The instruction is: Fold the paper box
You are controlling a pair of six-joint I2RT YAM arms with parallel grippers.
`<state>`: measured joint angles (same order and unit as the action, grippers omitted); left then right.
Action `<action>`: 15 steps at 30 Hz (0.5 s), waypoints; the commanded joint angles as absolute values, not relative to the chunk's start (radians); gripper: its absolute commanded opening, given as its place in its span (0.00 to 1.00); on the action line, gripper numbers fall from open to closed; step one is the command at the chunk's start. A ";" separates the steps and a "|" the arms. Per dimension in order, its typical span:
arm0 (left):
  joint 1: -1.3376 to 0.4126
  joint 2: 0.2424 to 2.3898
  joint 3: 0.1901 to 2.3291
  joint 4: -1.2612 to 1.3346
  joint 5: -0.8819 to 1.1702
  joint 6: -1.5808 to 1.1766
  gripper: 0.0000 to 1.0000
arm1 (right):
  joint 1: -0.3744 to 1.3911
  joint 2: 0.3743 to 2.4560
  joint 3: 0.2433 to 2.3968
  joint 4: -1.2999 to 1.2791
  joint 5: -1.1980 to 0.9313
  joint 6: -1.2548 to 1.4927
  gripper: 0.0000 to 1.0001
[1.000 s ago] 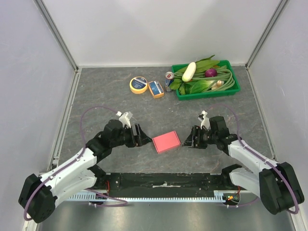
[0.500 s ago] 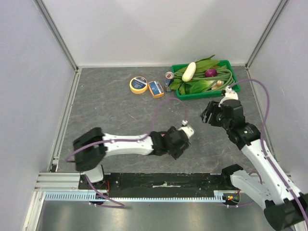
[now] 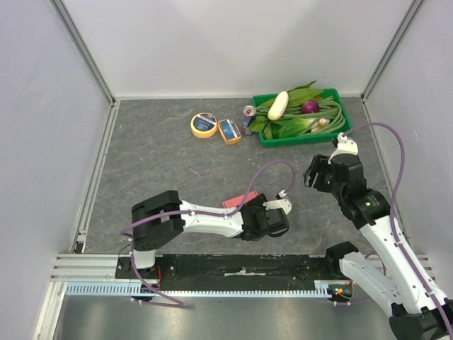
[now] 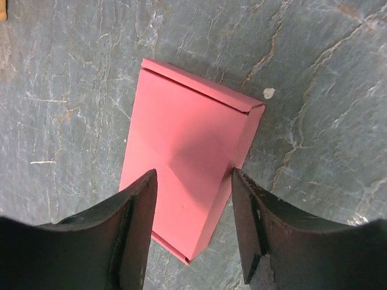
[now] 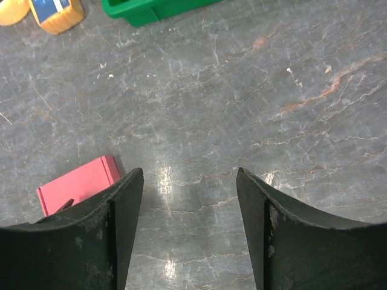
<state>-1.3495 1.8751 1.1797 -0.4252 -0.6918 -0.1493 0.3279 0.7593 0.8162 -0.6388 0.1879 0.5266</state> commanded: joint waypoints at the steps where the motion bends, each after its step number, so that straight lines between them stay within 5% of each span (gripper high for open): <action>1: -1.361 1.920 1.216 -0.433 -0.799 -0.107 0.57 | 0.325 0.772 0.798 -0.617 0.152 0.526 0.71; 15: -1.260 1.944 1.203 -0.518 -0.801 -0.250 0.48 | 0.325 0.775 0.755 -0.581 0.109 0.537 0.71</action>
<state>-1.3098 1.9373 1.1866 -0.4725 -0.7593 -0.1555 0.3279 0.7765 0.7677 -0.6266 0.1268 0.5312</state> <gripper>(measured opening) 0.482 0.708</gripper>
